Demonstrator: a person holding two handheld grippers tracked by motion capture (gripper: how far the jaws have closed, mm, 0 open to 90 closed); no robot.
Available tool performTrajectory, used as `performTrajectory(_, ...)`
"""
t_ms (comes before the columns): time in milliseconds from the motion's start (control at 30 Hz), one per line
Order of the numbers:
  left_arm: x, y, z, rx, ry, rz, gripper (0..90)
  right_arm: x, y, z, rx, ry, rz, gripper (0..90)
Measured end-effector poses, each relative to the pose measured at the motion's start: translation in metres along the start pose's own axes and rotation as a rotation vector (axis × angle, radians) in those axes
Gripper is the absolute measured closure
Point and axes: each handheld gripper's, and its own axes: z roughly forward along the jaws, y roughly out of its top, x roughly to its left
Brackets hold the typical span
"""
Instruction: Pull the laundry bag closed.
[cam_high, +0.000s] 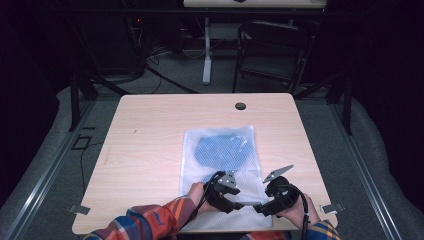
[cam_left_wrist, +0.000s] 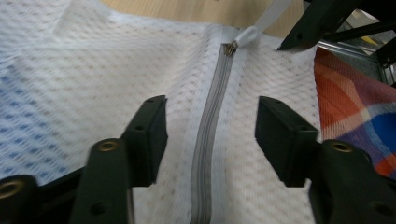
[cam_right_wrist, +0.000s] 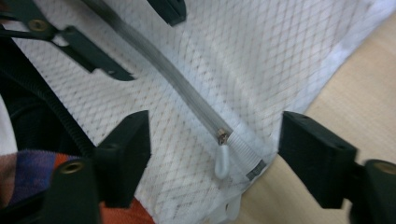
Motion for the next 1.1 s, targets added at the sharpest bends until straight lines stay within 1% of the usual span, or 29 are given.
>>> performTrajectory(33,0.001,-0.001,-0.005,0.001,-0.001,-0.012,40.4,0.0,0.0,-0.001,-0.014,0.003,0.006,20.9)
performTrajectory(67,0.002,-0.001,-0.01,0.017,0.003,-0.022,36.3,0.0,0.0,-0.002,-0.027,-0.007,0.009,17.3)
performTrajectory(100,0.004,-0.003,-0.015,0.016,0.003,-0.031,32.9,0.0,0.001,-0.003,-0.033,-0.02,0.004,14.9)
performTrajectory(133,0.006,-0.004,-0.02,0.007,0.006,-0.043,30.3,0.0,0.001,-0.005,-0.053,-0.026,0.012,14.3)
performTrajectory(167,0.008,-0.005,-0.027,0.015,0.025,-0.056,26.4,0.0,0.001,-0.007,-0.063,-0.029,0.011,12.4)
performTrajectory(200,0.009,-0.007,-0.031,0.009,0.026,-0.064,22.9,0.0,0.001,-0.008,-0.083,-0.044,0.007,9.6)
performTrajectory(233,0.01,-0.008,-0.038,0.012,0.045,-0.073,20.6,0.0,0.002,-0.009,-0.09,-0.059,0.007,7.7)
performTrajectory(300,0.012,-0.012,-0.05,-0.002,0.062,-0.096,16.2,0.0,0.002,-0.011,-0.107,-0.086,0.001,1.3)
performTrajectory(333,0.012,-0.014,-0.057,0.008,0.089,-0.096,15.5,0.0,0.002,-0.012,-0.113,-0.09,0.002,0.0)
performTrajectory(367,0.014,-0.018,-0.064,-0.01,0.09,-0.109,14.7,-0.001,0.002,-0.013,-0.113,-0.095,-0.006,0.0)
performTrajectory(400,0.015,-0.021,-0.069,-0.02,0.1,-0.124,13.7,-0.001,0.001,-0.014,-0.122,-0.108,-0.007,0.0)
performTrajectory(433,0.016,-0.023,-0.073,-0.015,0.115,-0.13,12.7,-0.001,0.0,-0.015,-0.125,-0.115,-0.003,0.0)
performTrajectory(467,0.018,-0.027,-0.078,-0.028,0.121,-0.139,11.6,-0.002,0.0,-0.016,-0.131,-0.109,-0.001,0.0)
performTrajectory(500,0.02,-0.032,-0.085,-0.029,0.135,-0.152,10.9,-0.003,-0.001,-0.017,-0.138,-0.13,0.0,0.0)
performTrajectory(533,0.021,-0.035,-0.091,-0.021,0.161,-0.161,9.7,-0.005,-0.002,-0.018,-0.15,-0.141,0.005,0.0)
performTrajectory(567,0.023,-0.038,-0.095,-0.025,0.17,-0.17,8.6,-0.006,-0.003,-0.02,-0.154,-0.148,0.011,0.0)
performTrajectory(600,0.026,-0.044,-0.101,-0.035,0.172,-0.189,7.8,-0.007,-0.004,-0.021,-0.162,-0.155,0.016,0.0)
performTrajectory(667,0.029,-0.053,-0.112,-0.033,0.208,-0.212,6.3,-0.011,-0.006,-0.024,-0.181,-0.171,0.033,0.0)
performTrajectory(700,0.032,-0.058,-0.116,-0.039,0.203,-0.222,5.2,-0.013,-0.008,-0.025,-0.187,-0.18,0.041,0.0)
performTrajectory(733,0.034,-0.062,-0.121,-0.037,0.226,-0.234,3.8,-0.014,-0.009,-0.025,-0.199,-0.18,0.052,0.0)
performTrajectory(767,0.037,-0.066,-0.125,-0.036,0.244,-0.24,2.1,-0.016,-0.01,-0.027,-0.2,-0.186,0.055,0.0)
performTrajectory(800,0.039,-0.068,-0.128,-0.04,0.254,-0.253,0.9,-0.017,-0.011,-0.026,-0.21,-0.194,0.066,0.0)
performTrajectory(867,0.044,-0.072,-0.132,-0.051,0.272,-0.27,0.4,-0.019,-0.012,-0.027,-0.211,-0.2,0.067,0.0)
performTrajectory(900,0.048,-0.074,-0.133,-0.055,0.293,-0.278,0.3,-0.02,-0.012,-0.026,-0.212,-0.204,0.072,0.0)
performTrajectory(1000,0.054,-0.079,-0.133,-0.051,0.311,-0.299,0.1,-0.022,-0.012,-0.026,-0.218,-0.221,0.063,0.0)
performTrajectory(1033,0.057,-0.081,-0.131,-0.044,0.328,-0.317,0.1,-0.022,-0.012,-0.026,-0.22,-0.23,0.063,0.0)
performTrajectory(1100,0.063,-0.085,-0.13,-0.025,0.357,-0.326,0.1,-0.026,-0.013,-0.028,-0.239,-0.264,0.069,0.0)
